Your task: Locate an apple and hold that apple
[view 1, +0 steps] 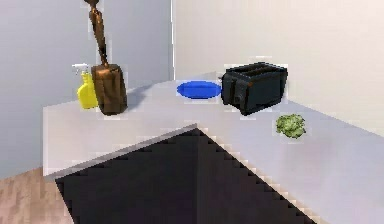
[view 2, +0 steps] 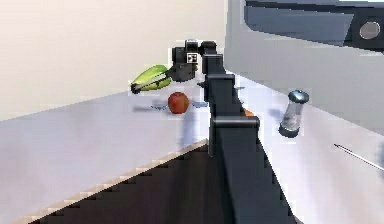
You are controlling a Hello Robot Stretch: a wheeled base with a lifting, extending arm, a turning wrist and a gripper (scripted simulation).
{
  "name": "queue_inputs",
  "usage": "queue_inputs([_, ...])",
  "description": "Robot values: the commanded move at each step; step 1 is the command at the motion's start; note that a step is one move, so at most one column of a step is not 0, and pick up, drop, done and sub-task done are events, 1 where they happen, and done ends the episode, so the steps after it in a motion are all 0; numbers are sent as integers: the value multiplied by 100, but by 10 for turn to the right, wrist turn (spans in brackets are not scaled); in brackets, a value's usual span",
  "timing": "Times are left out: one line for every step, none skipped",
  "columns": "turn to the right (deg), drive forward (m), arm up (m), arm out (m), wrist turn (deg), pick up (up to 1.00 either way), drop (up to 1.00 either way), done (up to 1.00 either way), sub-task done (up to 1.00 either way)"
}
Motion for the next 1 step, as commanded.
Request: queue_inputs([0,0,0,0,360,0,0,0,0])
